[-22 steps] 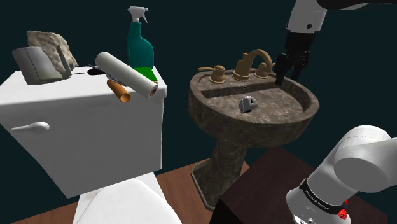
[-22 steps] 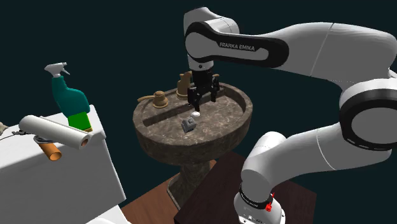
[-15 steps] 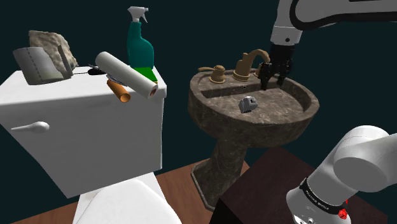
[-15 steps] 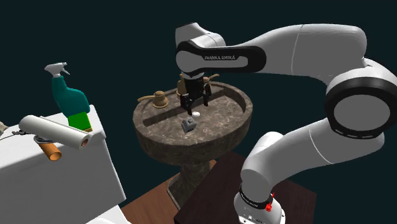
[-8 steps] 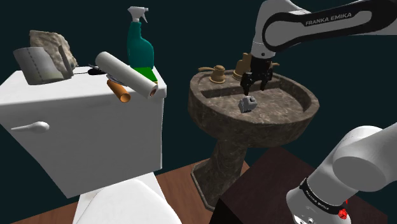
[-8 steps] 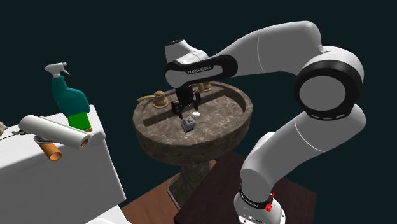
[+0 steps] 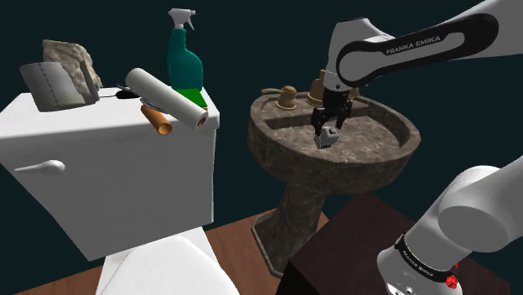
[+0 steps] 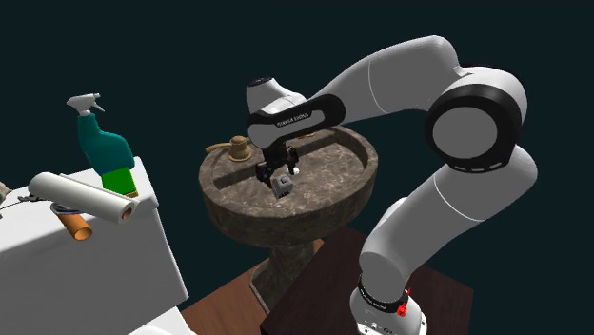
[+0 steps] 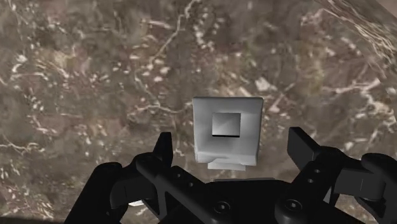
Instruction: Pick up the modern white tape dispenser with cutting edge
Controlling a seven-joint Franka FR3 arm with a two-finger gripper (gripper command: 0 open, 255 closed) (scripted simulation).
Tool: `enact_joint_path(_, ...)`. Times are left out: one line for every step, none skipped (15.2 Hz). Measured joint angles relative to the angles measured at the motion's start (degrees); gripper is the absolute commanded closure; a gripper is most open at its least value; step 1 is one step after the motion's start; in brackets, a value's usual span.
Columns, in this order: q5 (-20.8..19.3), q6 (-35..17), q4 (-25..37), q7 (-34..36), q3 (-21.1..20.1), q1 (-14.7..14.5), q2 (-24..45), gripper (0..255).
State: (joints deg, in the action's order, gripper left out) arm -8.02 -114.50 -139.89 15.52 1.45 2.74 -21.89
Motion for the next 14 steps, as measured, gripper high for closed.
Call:
enact_joint_path(0.0,-0.4,-0.2,0.0,0.0,0.0,0.1,255)
enact_joint_path(-0.1,-0.6,-0.3,0.0,0.1,0.1,0.2,255)
enact_joint_path(-0.1,-0.7,-0.4,0.0,0.1,0.1,0.2,255)
enact_joint_path(-0.1,-0.7,-0.4,0.0,0.1,0.1,0.1,255)
enact_joint_path(-0.1,-0.8,-0.4,0.0,0.1,0.1,0.1,255)
enact_joint_path(-0.1,-0.8,-0.4,0.0,0.1,0.1,0.1,255)
enact_joint_path(-0.1,-0.8,-0.5,0.0,0.1,0.1,0.1,255)
enact_joint_path(-0.1,-0.8,-0.5,0.0,0.1,0.1,0.1,255)
enact_joint_path(-0.1,-0.8,-0.5,-0.1,0.1,0.1,0.1,255)
enact_joint_path(-0.1,-0.8,-0.5,-0.1,0.1,0.1,0.0,255)
enact_joint_path(-0.1,-0.8,-0.4,0.0,0.1,0.1,0.1,255)
enact_joint_path(-0.1,-0.3,-0.2,-0.1,0.1,0.1,0.0,255)
enact_joint_path(0.0,0.3,0.1,-0.1,0.0,0.0,-0.2,255)
enact_joint_path(0.0,1.1,0.8,-0.2,0.1,0.0,-0.4,255)
